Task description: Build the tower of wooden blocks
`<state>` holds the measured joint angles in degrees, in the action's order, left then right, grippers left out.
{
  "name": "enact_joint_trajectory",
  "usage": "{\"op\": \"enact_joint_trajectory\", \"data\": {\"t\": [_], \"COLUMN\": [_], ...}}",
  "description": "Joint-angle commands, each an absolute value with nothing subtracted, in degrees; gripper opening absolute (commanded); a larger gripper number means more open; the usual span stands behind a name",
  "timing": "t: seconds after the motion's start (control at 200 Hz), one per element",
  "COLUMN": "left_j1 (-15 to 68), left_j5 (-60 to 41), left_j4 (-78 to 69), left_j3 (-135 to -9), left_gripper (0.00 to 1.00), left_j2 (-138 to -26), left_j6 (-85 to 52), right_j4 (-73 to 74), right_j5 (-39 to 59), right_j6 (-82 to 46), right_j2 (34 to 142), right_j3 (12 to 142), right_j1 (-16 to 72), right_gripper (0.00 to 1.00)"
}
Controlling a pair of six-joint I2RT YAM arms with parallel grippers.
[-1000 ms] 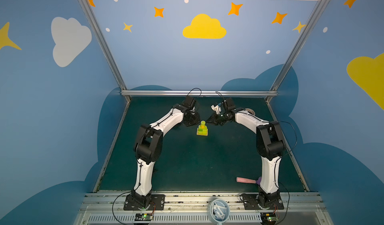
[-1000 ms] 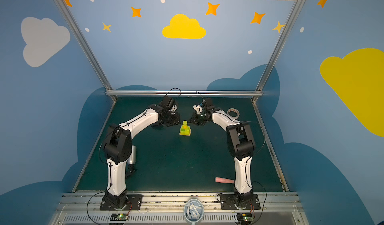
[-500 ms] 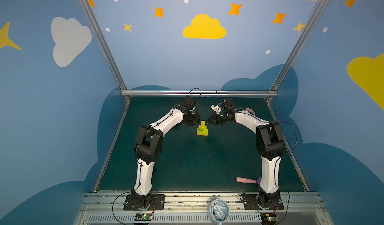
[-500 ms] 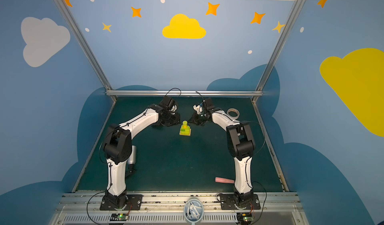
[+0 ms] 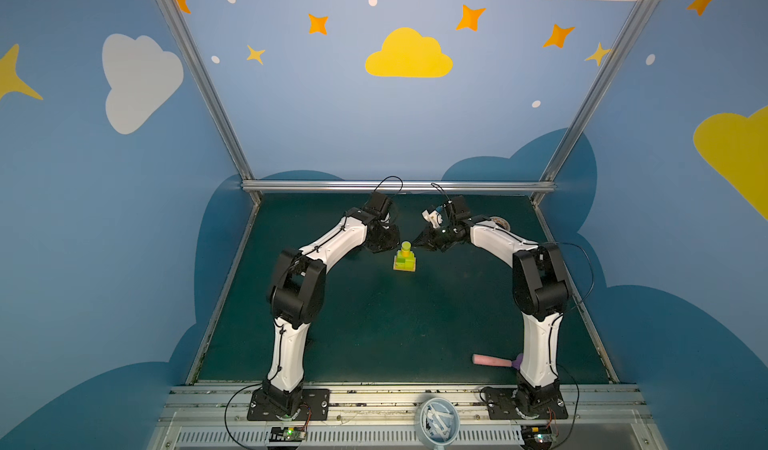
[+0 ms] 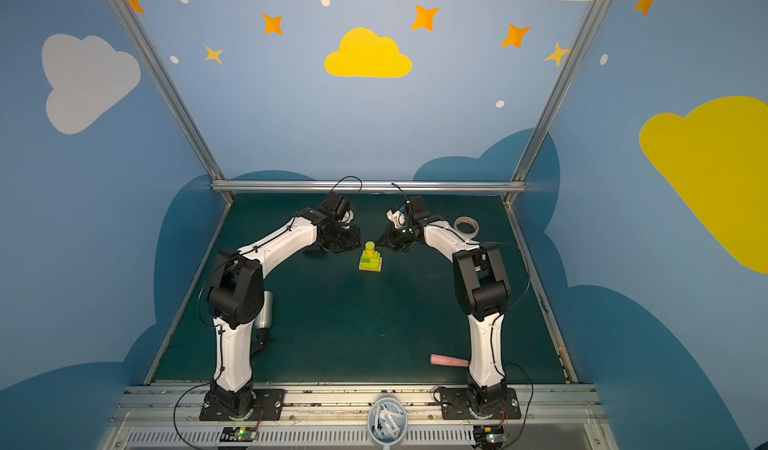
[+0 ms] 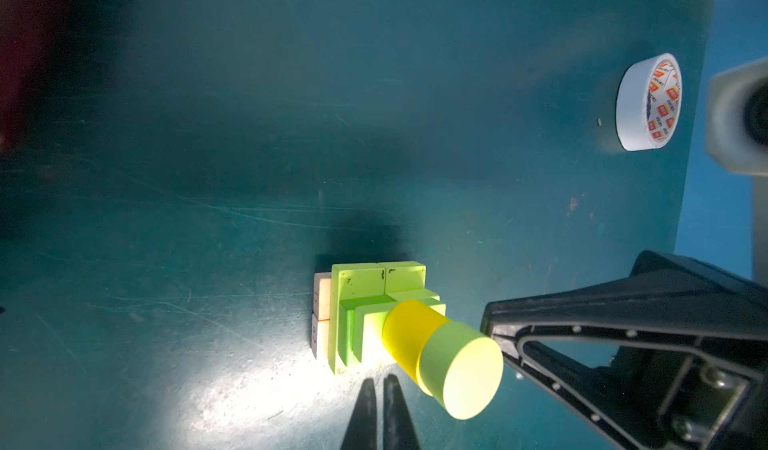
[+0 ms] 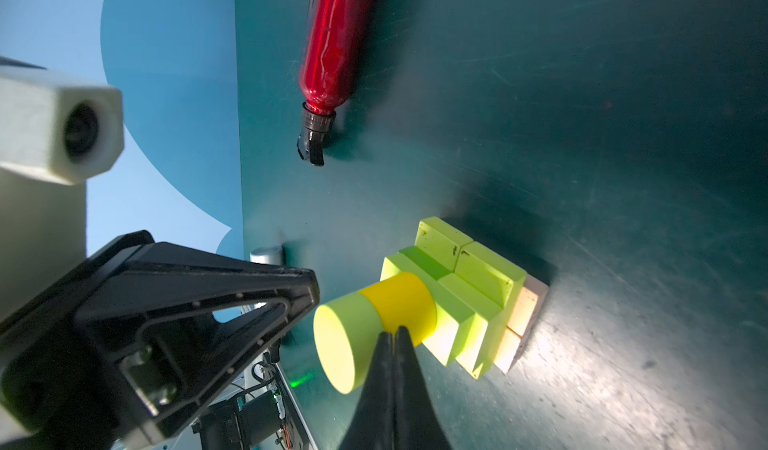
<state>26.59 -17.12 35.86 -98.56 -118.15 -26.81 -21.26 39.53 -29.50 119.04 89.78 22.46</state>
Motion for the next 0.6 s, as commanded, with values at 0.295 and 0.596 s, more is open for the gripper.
{"op": "enact_joint_trajectory", "data": {"t": [0.295, 0.596], "left_j1": [20.7, 15.7], "left_j5": [-13.7, -7.7], "left_j4": [38.8, 32.6], "left_j3": [-94.9, -80.9], "left_gripper": [0.16, 0.38], "left_j2": [-104.2, -85.7], "left_j6": [-23.3, -20.8], "right_j4": [-27.5, -29.1], "right_j5": [35.1, 29.7], "right_j6": [-26.3, -23.6], "right_j2": [105.1, 90.1], "right_j3": [85.8, 76.7], "right_j1": [16.4, 12.8], "right_gripper": [0.00, 0.17]}}
